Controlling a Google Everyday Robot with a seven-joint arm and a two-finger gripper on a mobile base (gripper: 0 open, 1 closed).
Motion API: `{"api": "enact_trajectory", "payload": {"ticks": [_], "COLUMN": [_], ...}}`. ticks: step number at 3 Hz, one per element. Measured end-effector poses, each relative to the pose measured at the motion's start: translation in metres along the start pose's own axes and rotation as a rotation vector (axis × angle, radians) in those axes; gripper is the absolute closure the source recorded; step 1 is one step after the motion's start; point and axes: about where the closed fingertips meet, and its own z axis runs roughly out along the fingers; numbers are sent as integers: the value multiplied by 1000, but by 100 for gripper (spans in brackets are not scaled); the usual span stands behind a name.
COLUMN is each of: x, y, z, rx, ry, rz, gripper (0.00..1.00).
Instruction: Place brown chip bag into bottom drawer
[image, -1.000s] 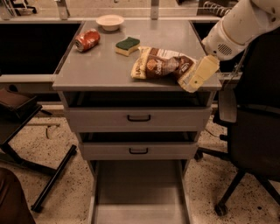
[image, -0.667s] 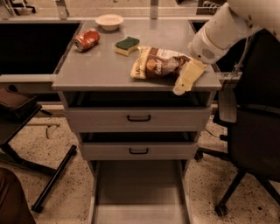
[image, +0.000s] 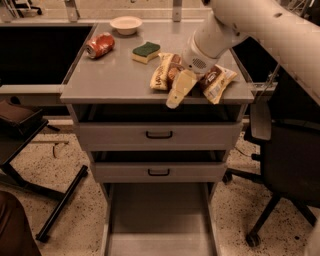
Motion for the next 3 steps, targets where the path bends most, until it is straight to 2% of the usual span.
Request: {"api": "enact_trajectory", "payload": {"ticks": [1, 2, 3], "x": [-34, -51, -31], "y": [-21, -62, -103], "z": [18, 39, 51], "rx": [35, 72, 88], "ry": [16, 81, 171], "rz": [-74, -114, -96], "gripper": [0, 0, 0]}}
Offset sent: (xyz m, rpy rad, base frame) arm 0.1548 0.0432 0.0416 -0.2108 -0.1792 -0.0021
